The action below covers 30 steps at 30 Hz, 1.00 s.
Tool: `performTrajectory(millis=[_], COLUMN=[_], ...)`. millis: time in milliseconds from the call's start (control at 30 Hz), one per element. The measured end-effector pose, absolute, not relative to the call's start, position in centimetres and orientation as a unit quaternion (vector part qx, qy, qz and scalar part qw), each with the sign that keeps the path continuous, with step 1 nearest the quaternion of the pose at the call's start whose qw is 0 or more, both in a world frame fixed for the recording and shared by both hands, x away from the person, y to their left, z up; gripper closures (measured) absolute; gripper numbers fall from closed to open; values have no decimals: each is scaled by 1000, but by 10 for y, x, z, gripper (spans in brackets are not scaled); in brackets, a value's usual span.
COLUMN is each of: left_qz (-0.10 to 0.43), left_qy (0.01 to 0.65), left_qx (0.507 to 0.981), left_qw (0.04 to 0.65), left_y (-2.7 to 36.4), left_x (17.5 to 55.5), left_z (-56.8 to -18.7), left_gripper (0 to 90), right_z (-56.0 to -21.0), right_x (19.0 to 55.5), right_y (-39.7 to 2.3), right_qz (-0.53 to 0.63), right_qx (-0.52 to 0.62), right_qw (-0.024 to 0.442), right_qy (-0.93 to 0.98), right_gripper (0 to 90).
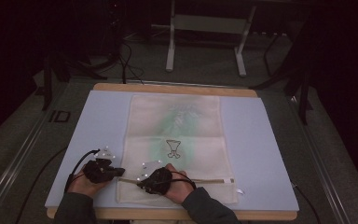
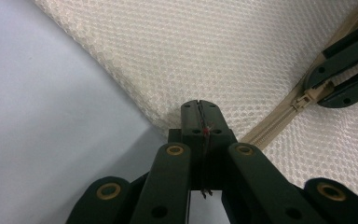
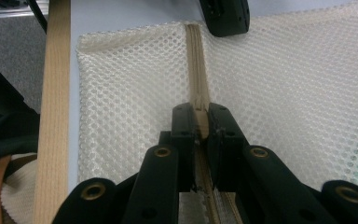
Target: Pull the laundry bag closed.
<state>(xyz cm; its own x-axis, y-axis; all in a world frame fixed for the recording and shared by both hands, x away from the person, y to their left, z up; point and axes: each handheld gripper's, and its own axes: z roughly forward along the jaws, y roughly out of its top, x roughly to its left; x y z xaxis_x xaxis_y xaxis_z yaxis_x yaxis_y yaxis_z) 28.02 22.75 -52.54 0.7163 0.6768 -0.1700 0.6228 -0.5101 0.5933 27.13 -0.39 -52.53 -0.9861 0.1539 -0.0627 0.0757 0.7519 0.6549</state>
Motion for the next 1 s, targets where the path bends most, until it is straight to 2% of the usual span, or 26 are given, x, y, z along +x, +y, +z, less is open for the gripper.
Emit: performTrajectory(millis=[1000], left_qz=[39], left_qy=[379], left_qx=[867], left_qw=[322], left_y=[227], left_x=[281], left_z=[-525], left_gripper=[899], right_z=[-523], right_x=[268], right_y=[-15], right_qz=[337], right_qx=[58], right_qw=[64], right_qy=[938], right_gripper=[822])
